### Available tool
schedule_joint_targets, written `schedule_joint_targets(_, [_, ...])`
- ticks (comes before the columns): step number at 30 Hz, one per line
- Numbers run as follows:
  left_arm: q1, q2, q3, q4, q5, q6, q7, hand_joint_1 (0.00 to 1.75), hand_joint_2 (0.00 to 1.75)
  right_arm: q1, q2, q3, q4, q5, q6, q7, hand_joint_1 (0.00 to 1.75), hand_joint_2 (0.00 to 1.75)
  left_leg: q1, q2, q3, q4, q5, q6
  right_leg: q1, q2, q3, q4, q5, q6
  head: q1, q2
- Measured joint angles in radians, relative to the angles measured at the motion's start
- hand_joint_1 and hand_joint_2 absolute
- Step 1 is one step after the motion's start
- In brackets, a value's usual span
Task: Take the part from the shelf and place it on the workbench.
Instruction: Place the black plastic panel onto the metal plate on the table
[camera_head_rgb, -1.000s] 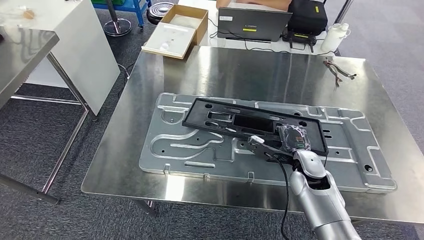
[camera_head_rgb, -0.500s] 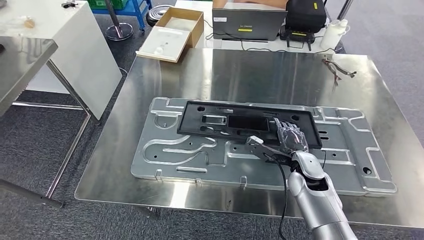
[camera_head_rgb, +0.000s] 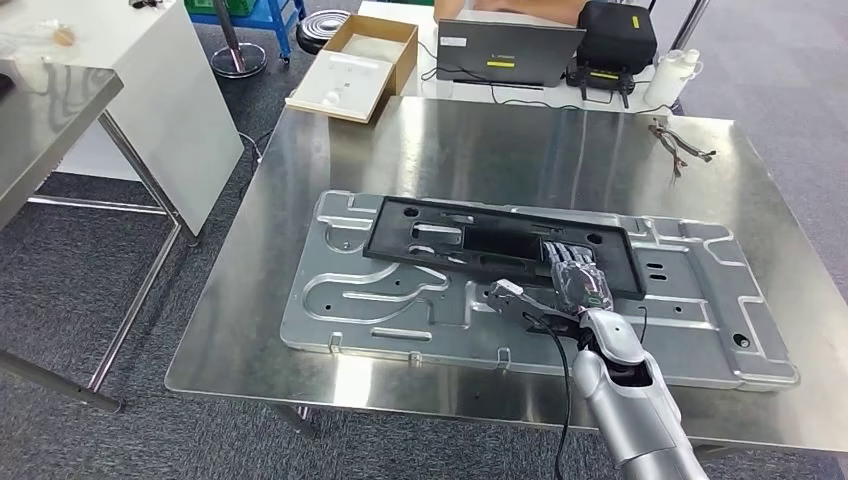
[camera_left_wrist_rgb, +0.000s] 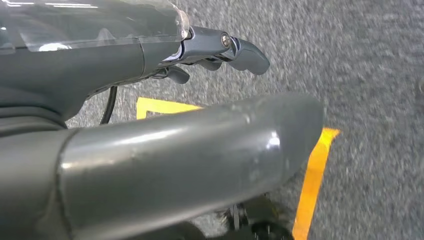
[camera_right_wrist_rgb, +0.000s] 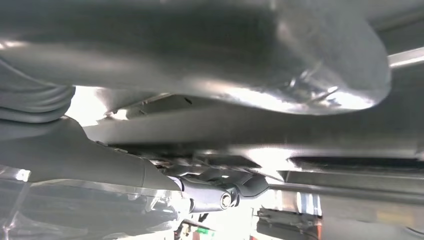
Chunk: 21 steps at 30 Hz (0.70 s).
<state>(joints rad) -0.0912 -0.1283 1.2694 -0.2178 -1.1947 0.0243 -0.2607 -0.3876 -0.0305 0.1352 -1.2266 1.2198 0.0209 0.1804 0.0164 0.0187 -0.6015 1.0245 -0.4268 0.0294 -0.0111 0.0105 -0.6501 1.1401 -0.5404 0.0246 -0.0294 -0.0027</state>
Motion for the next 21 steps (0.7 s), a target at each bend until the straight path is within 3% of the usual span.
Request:
schedule_joint_targets(2, [0.000, 0.000, 0.001, 0.000, 0.001, -0.001, 0.000, 0.00, 0.00, 0.001, 0.006, 0.000, 0.003, 0.002, -0.003, -0.001, 0.00, 0.00, -0.001, 0.000, -0.017, 0.000, 0.012, 0.003, -0.002, -0.001, -0.039, 0.119, -0.073, 0.008, 0.000, 0.000])
schedule_joint_targets(3, [0.000, 0.000, 0.001, 0.000, 0.001, -0.001, 0.001, 0.00, 0.00, 0.001, 0.009, 0.000, 0.005, 0.002, -0.005, -0.001, 0.00, 0.00, -0.001, 0.001, -0.026, 0.000, 0.018, 0.002, -0.002, -0.001, -0.043, 0.149, -0.084, 0.010, 0.000, 0.000])
schedule_joint_targets(4, [0.000, 0.000, 0.001, 0.000, 0.001, -0.001, 0.002, 0.00, 0.00, 0.001, 0.010, 0.000, 0.006, 0.003, -0.006, -0.002, 0.00, 0.00, -0.001, 0.000, -0.034, 0.000, 0.025, 0.000, -0.003, -0.001, -0.029, 0.143, -0.075, 0.010, 0.000, 0.000])
schedule_joint_targets(6, [0.000, 0.000, 0.001, 0.000, 0.001, -0.002, 0.003, 0.00, 0.00, -0.004, 0.010, 0.000, 0.007, 0.006, -0.007, -0.004, 0.00, 0.87, -0.001, -0.001, -0.048, 0.001, 0.038, -0.006, -0.003, -0.001, 0.055, 0.029, -0.025, 0.007, 0.000, 0.000])
schedule_joint_targets(8, [-0.001, 0.000, 0.001, 0.000, 0.001, -0.002, 0.005, 0.00, 0.00, -0.011, 0.012, 0.001, 0.006, 0.009, -0.009, -0.007, 0.00, 1.75, -0.003, -0.004, -0.055, 0.000, 0.051, -0.016, 0.001, 0.003, 0.134, -0.095, 0.007, -0.003, 0.000, 0.000])
schedule_joint_targets(9, [-0.001, 0.000, 0.001, 0.000, 0.002, -0.002, 0.005, 0.00, 0.00, -0.014, 0.013, 0.001, 0.005, 0.011, -0.010, -0.009, 0.00, 1.75, -0.003, -0.005, -0.056, 0.000, 0.058, -0.022, 0.004, 0.005, 0.149, -0.125, 0.012, -0.010, 0.000, 0.000])
schedule_joint_targets(11, [0.000, 0.000, 0.002, 0.000, 0.002, -0.002, 0.006, 0.00, 0.00, -0.015, 0.014, 0.002, 0.004, 0.014, -0.012, -0.012, 0.00, 1.75, -0.002, -0.006, -0.057, -0.007, 0.073, -0.036, 0.008, 0.006, 0.143, -0.133, 0.025, -0.024, 0.000, 0.000])
schedule_joint_targets(13, [0.001, 0.000, 0.003, 0.000, 0.003, -0.002, 0.007, 0.00, 0.00, -0.017, 0.014, 0.007, 0.001, 0.017, -0.013, -0.016, 0.00, 1.75, -0.001, -0.009, -0.069, 0.004, 0.055, -0.047, 0.004, 0.003, 0.130, -0.138, 0.044, -0.041, 0.000, 0.000])
schedule_joint_targets(14, [0.002, 0.000, 0.003, 0.000, 0.003, -0.002, 0.008, 0.00, 0.00, -0.018, 0.014, 0.010, 0.000, 0.019, -0.013, -0.018, 0.00, 1.75, -0.001, -0.009, -0.080, 0.031, 0.020, -0.050, 0.002, 0.001, 0.120, -0.141, 0.056, -0.049, 0.000, 0.000])
schedule_joint_targets(16, [0.002, -0.001, 0.004, 0.000, 0.004, -0.002, 0.009, 0.00, 0.00, -0.021, 0.011, 0.019, -0.003, 0.026, -0.013, -0.021, 0.00, 1.75, 0.001, -0.009, -0.111, 0.143, -0.083, -0.052, 0.003, -0.002, 0.095, -0.140, 0.077, -0.059, 0.000, 0.000])
schedule_joint_targets(17, [0.002, -0.001, 0.005, 0.000, 0.004, -0.002, 0.009, 0.00, 0.00, -0.021, 0.009, 0.025, -0.004, 0.031, -0.013, -0.022, 0.00, 1.75, 0.001, -0.009, -0.123, 0.209, -0.121, -0.053, 0.005, -0.003, 0.081, -0.139, 0.087, -0.061, 0.000, 0.000])
schedule_joint_targets(18, [0.001, -0.001, 0.005, 0.000, 0.004, -0.002, 0.009, 0.00, 0.00, -0.021, 0.007, 0.031, -0.004, 0.035, -0.013, -0.022, 0.00, 1.75, 0.001, -0.009, -0.125, 0.258, -0.137, -0.054, 0.007, -0.004, 0.066, -0.137, 0.097, -0.062, 0.000, 0.000])
schedule_joint_targets(19, [0.001, -0.001, 0.006, 0.000, 0.004, -0.002, 0.009, 0.00, 0.00, -0.022, 0.006, 0.037, -0.004, 0.038, -0.012, -0.022, 0.00, 1.75, 0.001, -0.009, -0.113, 0.278, -0.131, -0.054, 0.008, -0.005, 0.051, -0.134, 0.106, -0.061, 0.000, 0.000])
schedule_joint_targets(20, [0.001, 0.000, 0.006, 0.000, 0.004, -0.002, 0.009, 0.00, 0.00, -0.024, 0.005, 0.042, -0.004, 0.041, -0.012, -0.022, 0.00, 1.75, 0.001, -0.009, -0.083, 0.261, -0.109, -0.052, 0.010, -0.005, 0.037, -0.130, 0.114, -0.060, 0.000, 0.000])
schedule_joint_targets(21, [0.000, 0.000, 0.007, 0.000, 0.004, -0.002, 0.009, 0.00, 0.00, -0.026, 0.005, 0.047, -0.006, 0.044, -0.012, -0.022, 0.00, 1.75, 0.001, -0.009, -0.035, 0.209, -0.084, -0.048, 0.010, -0.005, 0.024, -0.125, 0.121, -0.058, 0.000, 0.000])
